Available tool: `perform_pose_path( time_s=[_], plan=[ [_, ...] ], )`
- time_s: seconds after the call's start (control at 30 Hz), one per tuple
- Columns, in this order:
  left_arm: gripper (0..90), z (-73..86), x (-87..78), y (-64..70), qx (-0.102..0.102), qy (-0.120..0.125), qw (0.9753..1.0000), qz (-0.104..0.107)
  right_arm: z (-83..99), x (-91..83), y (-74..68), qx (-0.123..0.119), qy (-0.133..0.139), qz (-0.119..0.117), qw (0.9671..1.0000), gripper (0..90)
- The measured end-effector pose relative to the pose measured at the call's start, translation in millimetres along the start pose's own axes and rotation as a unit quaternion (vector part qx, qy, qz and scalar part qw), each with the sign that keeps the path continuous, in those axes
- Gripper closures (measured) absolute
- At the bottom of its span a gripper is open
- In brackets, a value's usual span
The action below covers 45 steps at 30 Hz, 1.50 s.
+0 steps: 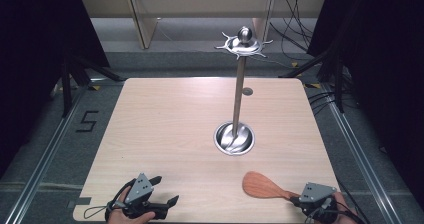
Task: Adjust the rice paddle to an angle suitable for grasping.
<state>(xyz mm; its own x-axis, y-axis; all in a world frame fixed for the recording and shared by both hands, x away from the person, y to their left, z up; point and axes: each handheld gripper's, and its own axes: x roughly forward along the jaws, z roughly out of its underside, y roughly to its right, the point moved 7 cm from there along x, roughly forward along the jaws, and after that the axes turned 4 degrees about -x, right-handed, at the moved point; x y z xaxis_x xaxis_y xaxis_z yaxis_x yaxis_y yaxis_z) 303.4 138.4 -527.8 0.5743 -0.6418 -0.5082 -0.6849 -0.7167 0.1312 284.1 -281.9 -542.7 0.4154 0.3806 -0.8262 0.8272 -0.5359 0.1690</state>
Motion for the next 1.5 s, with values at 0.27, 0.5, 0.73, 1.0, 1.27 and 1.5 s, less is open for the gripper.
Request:
perform_pose_path(
  time_s=[0.27,0.5,0.73,1.0,1.27,1.5],
  plan=[
    [14.9,1.6,-0.7,-2.2,-0.002,-0.012,0.9999,-0.009,6.9,2.9,6.1,-0.007,-0.028,0.014,0.9995,90.0],
    [15.0,-1.0,3.7,1.8,-0.005,0.003,1.0000,0.006,13.6,5.1,31.3,0.018,-0.035,0.042,0.9984,90.0],
    [15.1,0.2,2.5,-0.3,0.008,-0.008,0.9999,0.001,8.8,14.7,58.8,0.054,-0.023,0.063,0.9963,89.0],
    [15.1,1.1,1.8,3.1,0.008,-0.012,0.9999,0.008,-13.8,32.5,79.5,0.052,-0.027,0.075,0.9955,88.3],
    [15.1,1.4,0.8,2.8,0.006,-0.013,0.9999,0.005,-28.2,45.1,88.4,0.052,-0.031,0.073,0.9955,87.8],
    [15.1,1.5,0.9,1.6,0.015,-0.015,0.9998,0.005,-42.7,54.8,89.8,0.039,-0.035,0.072,0.9961,87.6]
  ],
)
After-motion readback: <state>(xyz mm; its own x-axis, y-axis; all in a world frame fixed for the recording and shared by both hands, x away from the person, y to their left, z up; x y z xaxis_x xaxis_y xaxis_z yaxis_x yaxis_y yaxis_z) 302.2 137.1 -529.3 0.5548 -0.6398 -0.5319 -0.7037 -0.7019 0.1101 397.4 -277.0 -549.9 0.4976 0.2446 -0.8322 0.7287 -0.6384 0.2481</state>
